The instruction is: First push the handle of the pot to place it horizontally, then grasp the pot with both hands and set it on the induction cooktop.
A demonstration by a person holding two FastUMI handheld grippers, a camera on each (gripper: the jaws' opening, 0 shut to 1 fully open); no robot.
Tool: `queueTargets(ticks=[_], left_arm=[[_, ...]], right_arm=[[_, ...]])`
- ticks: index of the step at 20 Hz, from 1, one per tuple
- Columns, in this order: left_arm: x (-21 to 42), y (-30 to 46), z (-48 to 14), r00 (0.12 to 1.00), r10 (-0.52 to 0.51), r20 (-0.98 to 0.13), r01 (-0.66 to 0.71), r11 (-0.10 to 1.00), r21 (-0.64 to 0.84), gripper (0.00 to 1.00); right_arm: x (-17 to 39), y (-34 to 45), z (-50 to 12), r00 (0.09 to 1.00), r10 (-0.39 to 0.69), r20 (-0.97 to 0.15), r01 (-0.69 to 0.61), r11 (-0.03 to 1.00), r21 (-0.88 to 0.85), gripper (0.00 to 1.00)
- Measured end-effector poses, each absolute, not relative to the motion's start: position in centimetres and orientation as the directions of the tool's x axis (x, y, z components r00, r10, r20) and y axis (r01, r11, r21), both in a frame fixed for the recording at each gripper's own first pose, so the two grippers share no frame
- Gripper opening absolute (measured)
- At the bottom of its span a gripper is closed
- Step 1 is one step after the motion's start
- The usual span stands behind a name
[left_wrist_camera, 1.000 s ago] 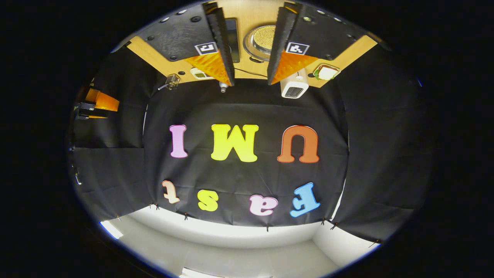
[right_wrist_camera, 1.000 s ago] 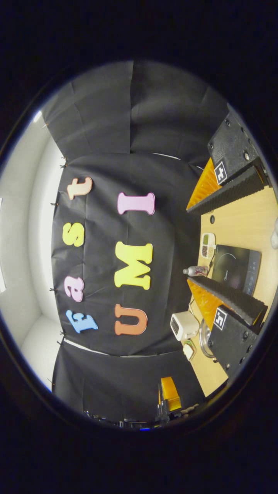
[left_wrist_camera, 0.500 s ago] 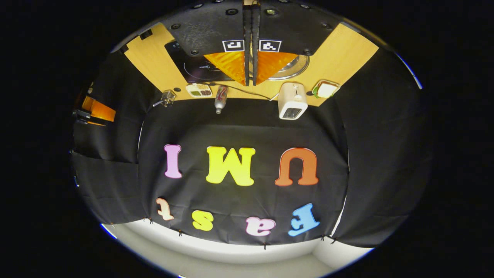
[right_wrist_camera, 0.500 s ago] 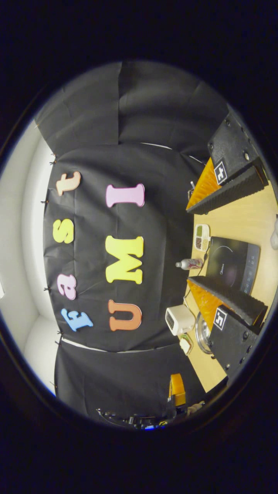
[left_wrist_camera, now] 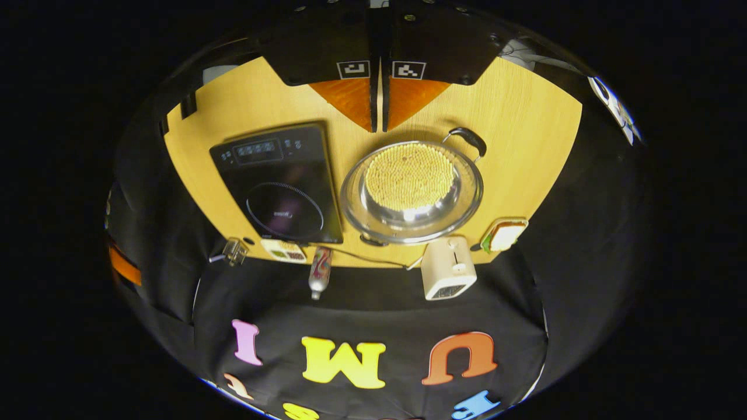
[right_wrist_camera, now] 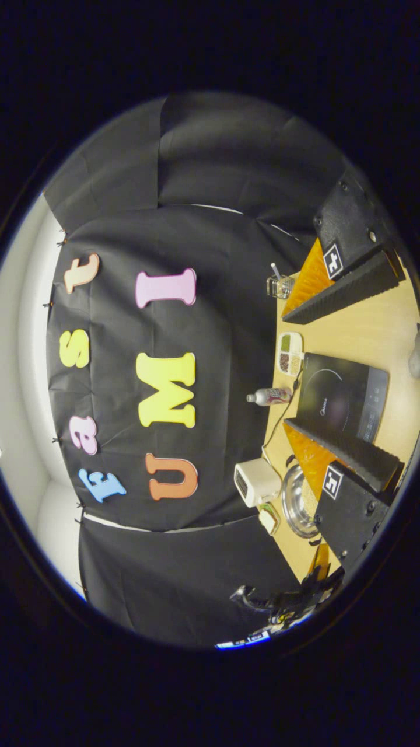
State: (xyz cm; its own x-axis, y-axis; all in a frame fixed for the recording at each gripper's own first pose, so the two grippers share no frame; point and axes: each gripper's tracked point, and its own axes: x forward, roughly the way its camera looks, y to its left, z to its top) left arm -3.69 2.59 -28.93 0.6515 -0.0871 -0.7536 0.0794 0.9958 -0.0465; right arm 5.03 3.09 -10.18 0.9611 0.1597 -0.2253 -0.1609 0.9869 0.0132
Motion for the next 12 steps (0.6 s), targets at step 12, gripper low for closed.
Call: queueTargets(ticks=[12], left_arm=[[-0.8,7.3,-36.0,0.435,-0.014,-0.9,0.123,0.991,0.044,0.0]], right_arm=[[5.9,0.7,-12.0,0.944,0.149,-0.294,-0.152,0.988,0.012,1.0]])
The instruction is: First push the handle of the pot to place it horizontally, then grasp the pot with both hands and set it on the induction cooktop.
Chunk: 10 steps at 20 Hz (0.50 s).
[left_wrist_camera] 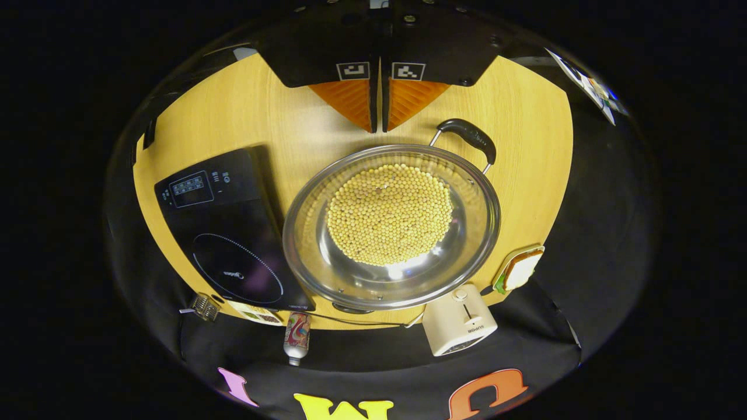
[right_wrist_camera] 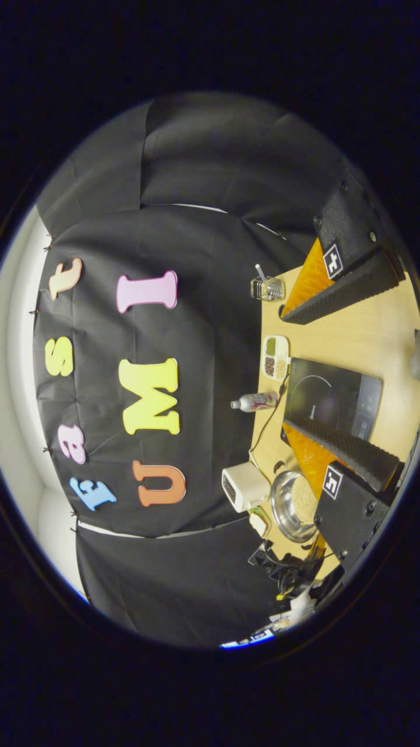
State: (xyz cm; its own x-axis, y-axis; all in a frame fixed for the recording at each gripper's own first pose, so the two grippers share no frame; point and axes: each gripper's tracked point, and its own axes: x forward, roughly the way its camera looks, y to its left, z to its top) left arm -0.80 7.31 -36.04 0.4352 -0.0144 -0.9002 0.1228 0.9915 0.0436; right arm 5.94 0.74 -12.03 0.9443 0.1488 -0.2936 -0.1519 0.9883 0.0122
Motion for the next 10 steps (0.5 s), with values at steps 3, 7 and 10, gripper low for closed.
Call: queueTargets(ticks=[3,7,10], left_arm=[[-0.3,9.0,-36.4,0.423,0.009,-0.906,0.109,0.992,0.06,0.0],[-0.1,10.4,-37.0,0.41,0.019,-0.912,0.084,0.995,0.059,0.1],[0.0,10.8,-36.9,0.41,0.013,-0.912,0.081,0.995,0.051,0.0]], right_arm=[[5.5,0.3,-12.1,0.945,0.138,-0.297,-0.145,0.989,-0.004,0.99],[5.4,0.3,-12.8,0.941,0.128,-0.313,-0.132,0.991,0.008,1.0],[5.4,0.5,-12.7,0.941,0.125,-0.316,-0.129,0.992,0.006,1.0]])
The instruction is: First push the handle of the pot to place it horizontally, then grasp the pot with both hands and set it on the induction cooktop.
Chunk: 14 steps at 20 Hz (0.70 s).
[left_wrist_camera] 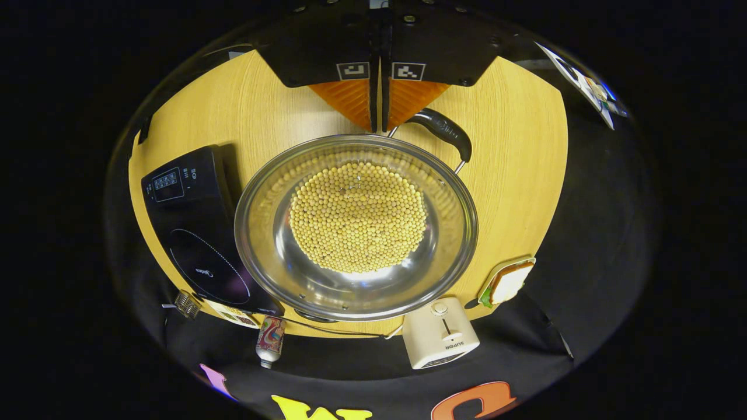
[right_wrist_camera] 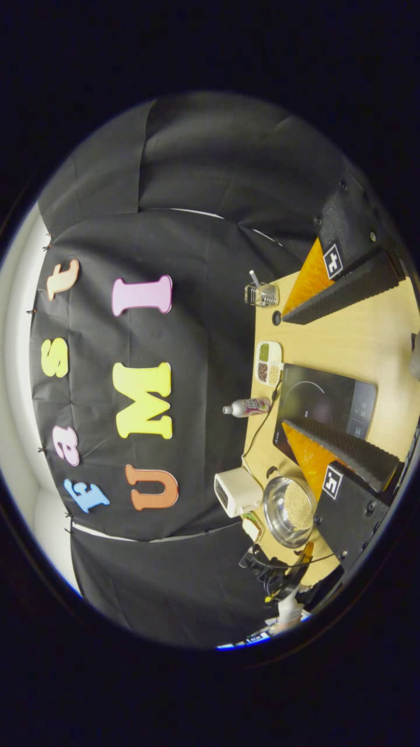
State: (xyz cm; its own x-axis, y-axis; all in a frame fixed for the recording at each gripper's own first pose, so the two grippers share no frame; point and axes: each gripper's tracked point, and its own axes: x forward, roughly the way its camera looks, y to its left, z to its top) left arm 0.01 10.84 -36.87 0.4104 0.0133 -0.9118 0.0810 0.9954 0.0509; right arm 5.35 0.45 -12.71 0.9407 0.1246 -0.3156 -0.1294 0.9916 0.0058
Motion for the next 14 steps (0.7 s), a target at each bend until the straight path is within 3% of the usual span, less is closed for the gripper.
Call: queueTargets(ticks=[1,2,3,4,5,8,9,11,12,13,14], left_arm=[[0.0,11.1,-36.8,0.411,0.016,-0.911,0.081,0.995,0.055,0.1],[0.0,11.3,-36.8,0.412,0.017,-0.911,0.082,0.995,0.056,0.0],[-0.1,11.5,-36.9,0.41,0.018,-0.912,0.079,0.995,0.055,0.0],[0.2,11.9,-36.8,0.411,0.019,-0.912,0.073,0.996,0.053,0.1],[0.5,12.2,-36.9,0.409,0.022,-0.912,0.066,0.996,0.053,0.0],[1.0,13.5,-36.9,0.414,0.037,-0.909,0.043,0.997,0.06,0.0],[1.2,14.1,-37.0,0.416,0.044,-0.908,0.036,0.997,0.065,0.1],[1.2,15.1,-37.0,0.416,0.06,-0.907,0.016,0.997,0.073,0.1],[1.4,15.4,-37.1,0.42,0.059,-0.906,0.01,0.998,0.069,0.0],[1.7,15.6,-37.0,0.42,0.059,-0.905,0.006,0.998,0.067,0.1],[2.0,15.9,-37.2,0.422,0.06,-0.905,0.004,0.998,0.068,0.0]], right_arm=[[5.4,0.5,-12.7,0.941,0.122,-0.315,-0.127,0.992,0.004,1.0],[5.4,0.6,-12.7,0.942,0.122,-0.314,-0.127,0.992,0.005,1.0],[5.3,0.7,-12.8,0.941,0.122,-0.315,-0.127,0.992,0.006,0.99],[5.3,0.8,-12.7,0.941,0.123,-0.314,-0.127,0.992,0.008,1.0],[5.4,1.0,-12.8,0.94,0.125,-0.316,-0.129,0.992,0.01,1.0],[5.5,1.4,-12.7,0.94,0.128,-0.315,-0.133,0.991,0.005,1.0],[5.4,1.5,-12.7,0.94,0.129,-0.316,-0.135,0.991,0.003,0.99],[5.5,1.7,-12.6,0.94,0.13,-0.316,-0.137,0.991,0.0,1.0],[5.5,1.7,-12.6,0.939,0.13,-0.317,-0.137,0.991,-0.002,1.0],[5.5,1.9,-12.6,0.939,0.13,-0.318,-0.139,0.99,-0.005,1.0],[5.5,2.0,-12.4,0.939,0.129,-0.318,-0.14,0.99,-0.009,0.99]])
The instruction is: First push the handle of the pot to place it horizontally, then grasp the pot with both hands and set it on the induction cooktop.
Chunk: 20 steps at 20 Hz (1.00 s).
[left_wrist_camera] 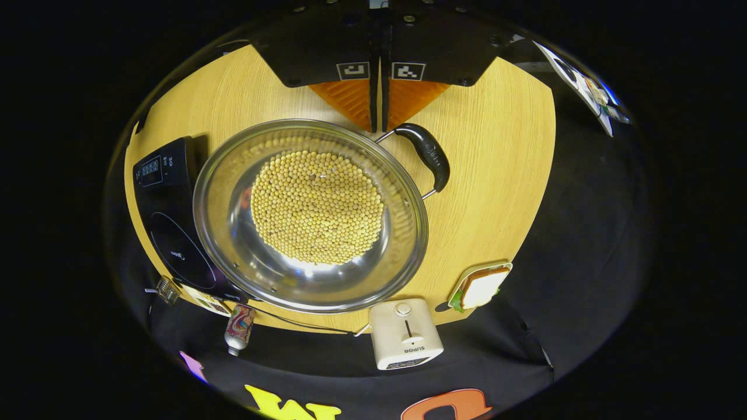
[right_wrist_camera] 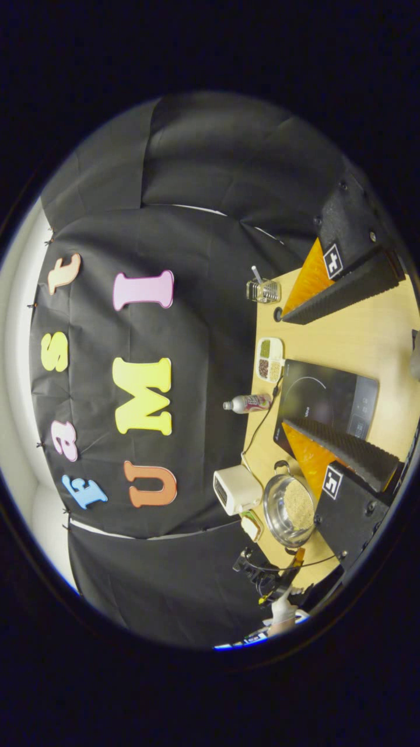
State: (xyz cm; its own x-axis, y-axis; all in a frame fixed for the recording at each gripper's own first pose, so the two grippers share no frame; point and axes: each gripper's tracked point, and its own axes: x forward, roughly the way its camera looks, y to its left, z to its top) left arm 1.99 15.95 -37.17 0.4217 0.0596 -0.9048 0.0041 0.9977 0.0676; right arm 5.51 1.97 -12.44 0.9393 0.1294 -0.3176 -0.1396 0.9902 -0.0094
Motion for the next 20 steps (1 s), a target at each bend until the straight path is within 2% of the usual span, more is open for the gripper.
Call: queueTargets(ticks=[3,4,5,9,10,11,20], left_arm=[[2.5,16.6,-37.2,0.426,0.068,-0.902,-0.003,0.997,0.073,0.0],[2.6,16.9,-37.1,0.426,0.068,-0.902,-0.006,0.997,0.072,0.1],[2.8,17.0,-37.0,0.426,0.068,-0.902,-0.009,0.997,0.071,0.0],[3.7,18.2,-37.0,0.439,0.075,-0.895,-0.027,0.997,0.07,0.0],[4.0,18.4,-37.0,0.44,0.073,-0.895,-0.028,0.997,0.067,0.1],[4.3,18.6,-37.0,0.443,0.072,-0.894,-0.028,0.997,0.067,0.0],[6.4,20.7,-37.3,0.456,0.078,-0.887,-0.024,0.997,0.075,0.0]], right_arm=[[5.5,2.2,-12.3,0.939,0.13,-0.317,-0.146,0.989,-0.024,1.0],[5.5,2.3,-12.2,0.939,0.129,-0.318,-0.145,0.989,-0.028,1.0],[5.4,2.4,-12.2,0.939,0.13,-0.318,-0.147,0.989,-0.03,0.99],[5.2,2.8,-11.9,0.94,0.129,-0.315,-0.148,0.988,-0.037,1.0],[5.1,2.9,-11.9,0.94,0.129,-0.316,-0.149,0.988,-0.038,1.0],[5.1,3.1,-11.9,0.94,0.128,-0.316,-0.148,0.988,-0.04,1.0],[4.2,4.7,-12.1,0.935,0.12,-0.335,-0.15,0.987,-0.064,1.0]])
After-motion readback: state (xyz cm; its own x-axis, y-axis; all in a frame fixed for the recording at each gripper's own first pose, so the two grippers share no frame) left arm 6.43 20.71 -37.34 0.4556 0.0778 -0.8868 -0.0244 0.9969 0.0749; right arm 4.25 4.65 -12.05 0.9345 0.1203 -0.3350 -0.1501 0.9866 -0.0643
